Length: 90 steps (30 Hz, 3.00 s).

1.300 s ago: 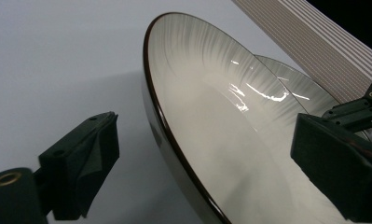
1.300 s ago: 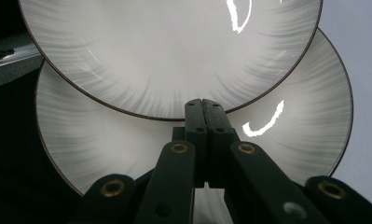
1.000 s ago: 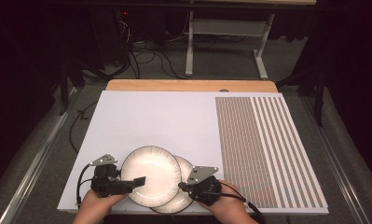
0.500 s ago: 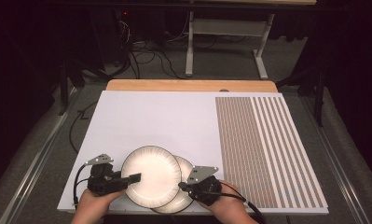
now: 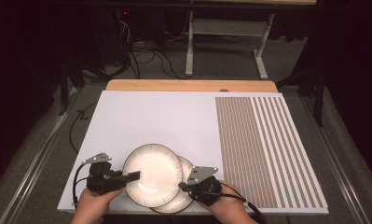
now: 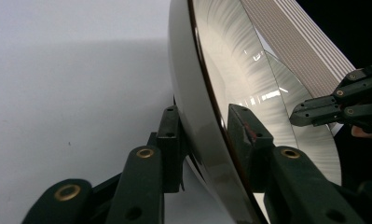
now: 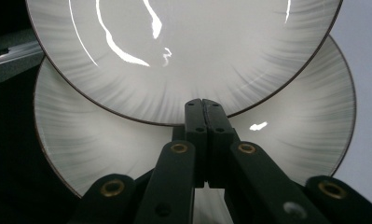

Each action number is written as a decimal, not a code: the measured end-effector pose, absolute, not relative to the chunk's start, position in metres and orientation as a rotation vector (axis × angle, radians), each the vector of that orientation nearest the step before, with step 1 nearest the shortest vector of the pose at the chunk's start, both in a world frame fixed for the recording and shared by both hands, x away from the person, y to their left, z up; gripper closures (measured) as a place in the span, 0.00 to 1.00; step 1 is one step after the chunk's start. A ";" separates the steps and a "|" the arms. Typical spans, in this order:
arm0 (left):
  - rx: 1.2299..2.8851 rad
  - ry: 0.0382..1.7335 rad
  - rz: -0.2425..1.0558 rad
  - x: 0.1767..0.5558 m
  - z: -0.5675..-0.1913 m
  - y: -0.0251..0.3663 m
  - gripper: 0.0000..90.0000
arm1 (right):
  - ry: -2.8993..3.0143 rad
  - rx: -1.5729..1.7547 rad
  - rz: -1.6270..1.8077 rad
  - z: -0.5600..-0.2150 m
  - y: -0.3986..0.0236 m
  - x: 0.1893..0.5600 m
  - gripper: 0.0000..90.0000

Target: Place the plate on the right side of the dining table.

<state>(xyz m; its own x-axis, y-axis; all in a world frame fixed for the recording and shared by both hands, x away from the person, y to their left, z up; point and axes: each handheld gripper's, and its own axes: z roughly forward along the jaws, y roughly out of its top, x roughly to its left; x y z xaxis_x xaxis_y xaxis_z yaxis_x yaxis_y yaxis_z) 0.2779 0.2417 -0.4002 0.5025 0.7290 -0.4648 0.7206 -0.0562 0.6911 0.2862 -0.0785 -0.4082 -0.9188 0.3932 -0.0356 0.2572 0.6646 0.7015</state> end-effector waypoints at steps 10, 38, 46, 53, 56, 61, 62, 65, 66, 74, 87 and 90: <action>1.725 1.203 0.027 0.276 -0.399 0.244 0.82 | 2.636 0.578 1.149 -0.398 -0.090 0.287 1.00; 1.676 1.062 0.290 0.263 -0.383 0.245 0.89 | 2.399 0.772 1.294 -0.366 -0.159 0.295 0.87; 1.655 1.044 0.353 0.261 -0.380 0.252 0.89 | 2.309 0.836 1.332 -0.358 -0.184 0.297 0.76; 1.627 1.040 0.391 0.260 -0.377 0.261 0.89 | 2.247 0.899 1.345 -0.356 -0.201 0.296 0.66; 1.626 1.033 0.407 0.260 -0.376 0.263 0.89 | 2.216 0.900 1.342 -0.357 -0.207 0.296 0.53; 1.648 1.004 0.441 0.258 -0.374 0.260 0.89 | 2.153 0.944 1.366 -0.359 -0.216 0.297 0.18; 1.666 0.987 0.458 0.257 -0.373 0.258 0.89 | 2.141 0.939 1.367 -0.360 -0.217 0.298 0.12; 1.677 0.974 0.469 0.256 -0.372 0.257 0.89 | 2.111 0.952 1.358 -0.363 -0.220 0.299 0.01; 1.676 0.973 0.467 0.257 -0.372 0.258 0.89 | 2.101 0.956 1.356 -0.363 -0.221 0.299 0.01; 1.680 0.964 0.464 0.256 -0.372 0.260 0.89 | 2.094 0.924 1.354 -0.362 -0.216 0.297 0.01; 1.680 0.964 0.458 0.257 -0.373 0.262 0.89 | 2.184 0.840 1.385 -0.359 -0.173 0.302 0.05; 1.681 0.963 0.457 0.257 -0.373 0.263 0.89 | 2.205 0.821 1.390 -0.359 -0.160 0.305 0.05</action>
